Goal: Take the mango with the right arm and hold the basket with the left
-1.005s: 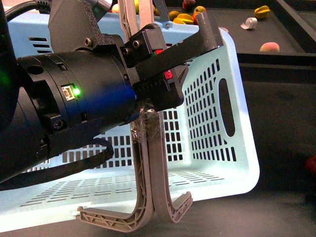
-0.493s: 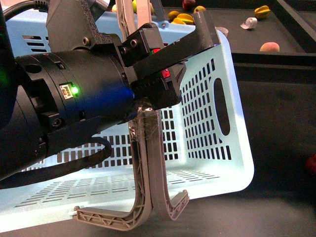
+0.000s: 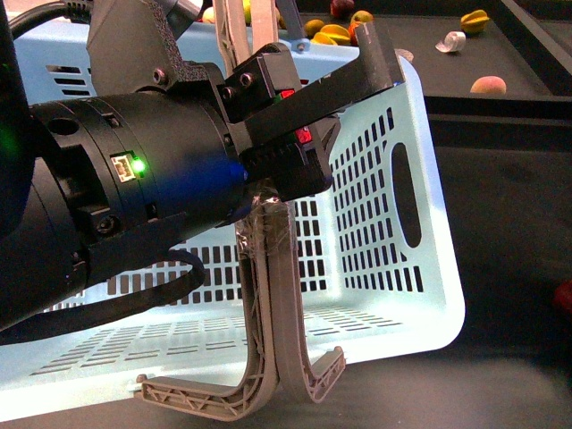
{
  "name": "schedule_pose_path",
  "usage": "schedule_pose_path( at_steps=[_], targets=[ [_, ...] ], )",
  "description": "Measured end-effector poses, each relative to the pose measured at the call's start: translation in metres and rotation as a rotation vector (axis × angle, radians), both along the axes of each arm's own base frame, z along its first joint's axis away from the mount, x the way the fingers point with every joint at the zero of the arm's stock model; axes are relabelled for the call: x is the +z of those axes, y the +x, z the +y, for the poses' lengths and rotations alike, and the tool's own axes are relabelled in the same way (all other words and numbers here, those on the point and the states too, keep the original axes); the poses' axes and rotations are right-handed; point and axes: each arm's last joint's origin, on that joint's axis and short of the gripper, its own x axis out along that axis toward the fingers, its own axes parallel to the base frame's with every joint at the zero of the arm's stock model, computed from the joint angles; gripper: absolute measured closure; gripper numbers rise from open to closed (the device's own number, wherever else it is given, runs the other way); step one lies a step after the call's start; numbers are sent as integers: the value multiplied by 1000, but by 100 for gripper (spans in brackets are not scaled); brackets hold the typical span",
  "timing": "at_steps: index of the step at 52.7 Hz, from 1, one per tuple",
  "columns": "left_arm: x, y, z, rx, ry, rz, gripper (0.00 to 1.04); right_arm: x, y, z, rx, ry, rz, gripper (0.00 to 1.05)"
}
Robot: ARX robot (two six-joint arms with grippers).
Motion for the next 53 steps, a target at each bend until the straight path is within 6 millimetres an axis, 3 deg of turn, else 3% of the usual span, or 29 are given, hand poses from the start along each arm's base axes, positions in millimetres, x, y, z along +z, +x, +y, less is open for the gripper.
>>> schedule_pose_path(
  at_steps=[6,15,24,38,48,53],
  targets=[
    [0,0,0,0,0,0,89,0,-4,-4,-22,-10,-1,14],
    [0,0,0,0,0,0,89,5,-19,-10,-50,6,-19,40],
    [0,0,0,0,0,0,89,27,-24,-9,-38,58,-78,46],
    [0,0,0,-1,0,0,89,113,-8,3,48,149,-313,47],
    [0,0,0,0,0,0,89,183,4,36,194,214,-473,47],
    [0,0,0,0,0,0,89,221,8,63,307,241,-558,47]
  ],
)
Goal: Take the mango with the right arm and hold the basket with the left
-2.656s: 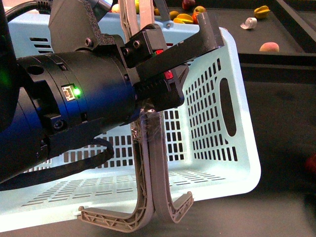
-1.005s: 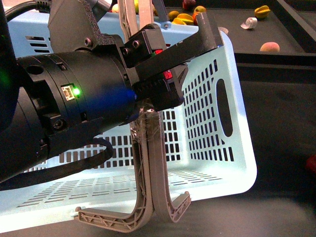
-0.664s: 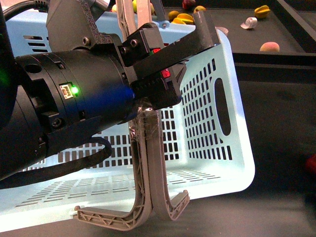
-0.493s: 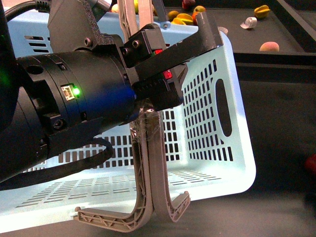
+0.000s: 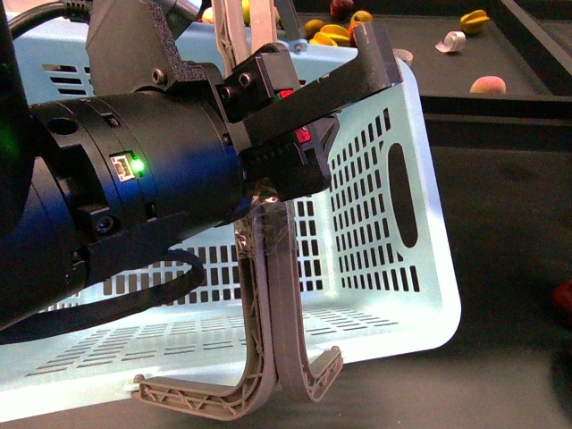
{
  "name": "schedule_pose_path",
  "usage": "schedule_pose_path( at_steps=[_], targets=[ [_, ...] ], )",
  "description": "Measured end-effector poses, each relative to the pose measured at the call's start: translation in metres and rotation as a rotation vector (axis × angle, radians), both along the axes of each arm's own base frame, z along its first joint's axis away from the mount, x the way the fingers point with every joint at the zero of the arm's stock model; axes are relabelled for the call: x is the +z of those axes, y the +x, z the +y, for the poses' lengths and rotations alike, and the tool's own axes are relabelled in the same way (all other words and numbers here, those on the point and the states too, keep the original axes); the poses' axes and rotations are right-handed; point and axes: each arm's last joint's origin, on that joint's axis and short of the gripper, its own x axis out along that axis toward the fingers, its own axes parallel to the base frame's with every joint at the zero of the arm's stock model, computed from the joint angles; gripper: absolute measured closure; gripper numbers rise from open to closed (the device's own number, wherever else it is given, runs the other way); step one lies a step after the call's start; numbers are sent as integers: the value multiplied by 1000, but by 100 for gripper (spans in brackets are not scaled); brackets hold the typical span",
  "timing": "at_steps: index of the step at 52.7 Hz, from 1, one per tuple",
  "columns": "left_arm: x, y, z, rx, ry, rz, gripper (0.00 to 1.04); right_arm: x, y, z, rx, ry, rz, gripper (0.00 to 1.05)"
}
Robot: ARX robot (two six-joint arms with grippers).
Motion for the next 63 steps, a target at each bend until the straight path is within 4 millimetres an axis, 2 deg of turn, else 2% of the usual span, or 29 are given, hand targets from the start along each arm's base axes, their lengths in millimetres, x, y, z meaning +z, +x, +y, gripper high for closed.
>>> schedule_pose_path(
  at_steps=[3,5,7,12,13,15,24,30,36,41,49,55,63],
  targets=[
    [0,0,0,0,0,0,89,18,1,15,50,-5,-45,47],
    [0,0,0,0,0,0,89,40,2,35,113,-10,-95,47],
    [0,0,0,0,0,0,89,52,2,48,153,-14,-124,47],
    [0,0,0,-1,0,0,89,73,0,78,249,-22,-175,47],
    [0,0,0,-1,0,0,89,80,0,92,290,-23,-191,47],
    [0,0,0,-1,0,0,89,85,-1,105,330,-24,-203,47],
    [0,0,0,0,0,0,89,89,1,162,477,-31,-205,47],
    [0,0,0,0,0,0,89,84,12,208,580,-36,-184,47],
    [0,0,0,0,0,0,89,73,25,242,632,-48,-146,47],
    [0,0,0,-1,0,0,89,66,30,254,645,-47,-129,45],
    [0,0,0,0,0,0,89,69,28,261,654,-37,-152,22],
    [0,0,0,1,0,0,89,86,20,259,642,-37,-201,7],
    [-2,0,0,-8,4,7,89,108,3,247,596,-43,-265,8]
  ],
)
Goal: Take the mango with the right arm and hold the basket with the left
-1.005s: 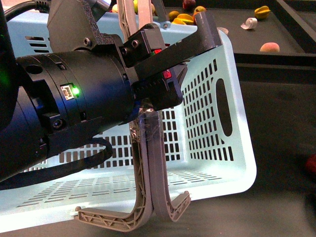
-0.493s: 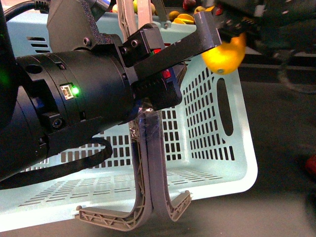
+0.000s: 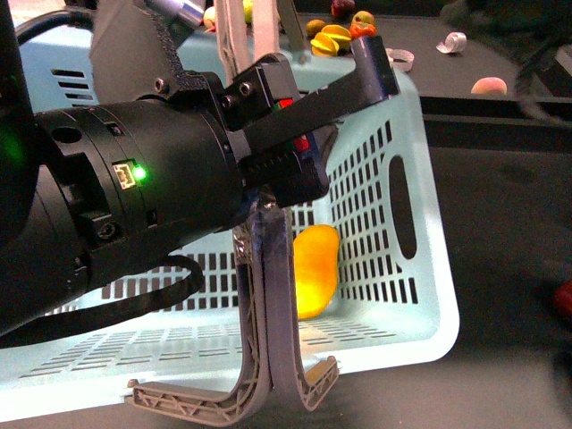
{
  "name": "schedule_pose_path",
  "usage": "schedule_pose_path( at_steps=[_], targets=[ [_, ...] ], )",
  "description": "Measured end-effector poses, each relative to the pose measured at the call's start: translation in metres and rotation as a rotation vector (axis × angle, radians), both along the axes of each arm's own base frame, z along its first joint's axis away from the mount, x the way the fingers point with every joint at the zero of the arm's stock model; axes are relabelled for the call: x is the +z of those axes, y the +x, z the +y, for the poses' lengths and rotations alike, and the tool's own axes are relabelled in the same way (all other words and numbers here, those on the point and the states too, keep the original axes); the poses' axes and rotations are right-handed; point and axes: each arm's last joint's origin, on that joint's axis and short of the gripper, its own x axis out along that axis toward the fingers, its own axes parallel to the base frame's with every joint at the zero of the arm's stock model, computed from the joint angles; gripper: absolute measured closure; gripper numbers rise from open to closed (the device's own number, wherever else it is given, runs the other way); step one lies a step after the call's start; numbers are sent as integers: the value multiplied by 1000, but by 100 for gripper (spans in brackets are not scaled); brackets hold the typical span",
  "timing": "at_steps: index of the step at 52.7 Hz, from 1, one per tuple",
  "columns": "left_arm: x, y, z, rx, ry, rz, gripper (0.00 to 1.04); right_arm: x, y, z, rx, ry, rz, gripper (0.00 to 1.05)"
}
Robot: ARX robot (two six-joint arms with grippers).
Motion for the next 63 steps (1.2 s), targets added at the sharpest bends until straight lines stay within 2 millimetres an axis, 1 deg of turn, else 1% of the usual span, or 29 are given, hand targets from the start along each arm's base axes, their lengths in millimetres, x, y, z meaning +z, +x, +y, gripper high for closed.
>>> schedule_pose_path(
  at_steps=[7,11,16,20,22,25,30,39,41,44,55,58,63],
  targets=[
    [0,0,0,8,-9,9,89,17,-22,-21,-107,-2,-57,8],
    [0,0,0,10,-3,4,89,21,-37,-35,-173,-10,-73,8],
    [0,0,1,16,1,0,89,23,-61,-54,-254,-29,-79,8],
    [0,0,0,13,1,0,89,22,-78,-66,-309,-47,-76,8],
    [0,0,0,12,0,0,89,20,-90,-73,-347,-61,-75,8],
    [0,0,0,8,-1,1,89,19,-102,-79,-392,-84,-83,8],
    [0,0,0,5,-2,2,89,12,-128,-90,-498,-118,-99,8],
    [0,0,0,6,-1,1,89,-3,-159,-102,-651,-199,-103,8],
    [0,0,0,8,0,1,89,-6,-163,-103,-661,-214,-99,8],
    [0,0,0,8,-1,1,89,-6,-165,-104,-664,-216,-108,8],
    [0,0,0,9,-1,1,89,-6,-165,-103,-656,-220,-110,8],
    [0,0,0,9,0,1,89,-7,-165,-105,-564,-193,-185,15],
    [0,0,0,8,0,0,89,-11,-170,-108,-411,-230,-320,29]
  ],
)
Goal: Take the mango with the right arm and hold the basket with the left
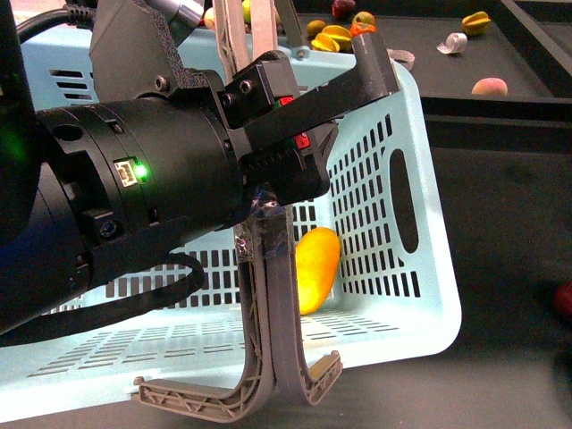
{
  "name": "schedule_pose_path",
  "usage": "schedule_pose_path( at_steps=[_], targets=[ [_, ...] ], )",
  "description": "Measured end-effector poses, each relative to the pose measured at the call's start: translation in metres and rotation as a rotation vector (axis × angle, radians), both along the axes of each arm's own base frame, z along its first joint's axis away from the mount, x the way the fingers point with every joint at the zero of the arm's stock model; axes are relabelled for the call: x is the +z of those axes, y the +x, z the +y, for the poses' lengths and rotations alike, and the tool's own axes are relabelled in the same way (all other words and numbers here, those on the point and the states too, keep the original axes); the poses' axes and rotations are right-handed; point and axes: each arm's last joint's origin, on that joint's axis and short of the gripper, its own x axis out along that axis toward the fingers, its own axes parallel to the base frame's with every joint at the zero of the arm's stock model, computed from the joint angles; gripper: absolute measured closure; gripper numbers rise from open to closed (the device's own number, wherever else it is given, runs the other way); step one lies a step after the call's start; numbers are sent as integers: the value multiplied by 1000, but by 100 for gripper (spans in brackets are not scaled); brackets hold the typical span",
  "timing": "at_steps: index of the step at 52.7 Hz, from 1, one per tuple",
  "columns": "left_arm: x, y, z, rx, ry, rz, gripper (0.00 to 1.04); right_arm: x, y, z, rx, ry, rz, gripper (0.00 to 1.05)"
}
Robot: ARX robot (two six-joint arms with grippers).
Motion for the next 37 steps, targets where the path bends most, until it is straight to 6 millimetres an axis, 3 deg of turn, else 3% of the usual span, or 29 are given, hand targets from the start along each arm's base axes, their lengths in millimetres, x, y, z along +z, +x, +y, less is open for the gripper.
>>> schedule_pose_path(
  at_steps=[16,23,37],
  targets=[
    [0,0,0,0,-1,1,89,-9,-11,-11,69,-99,-24,73],
    [0,0,0,0,-1,1,89,-13,-17,-18,39,-108,-27,102],
    [0,0,0,0,-1,0,89,-22,-25,-18,40,-113,-38,103]
  ],
)
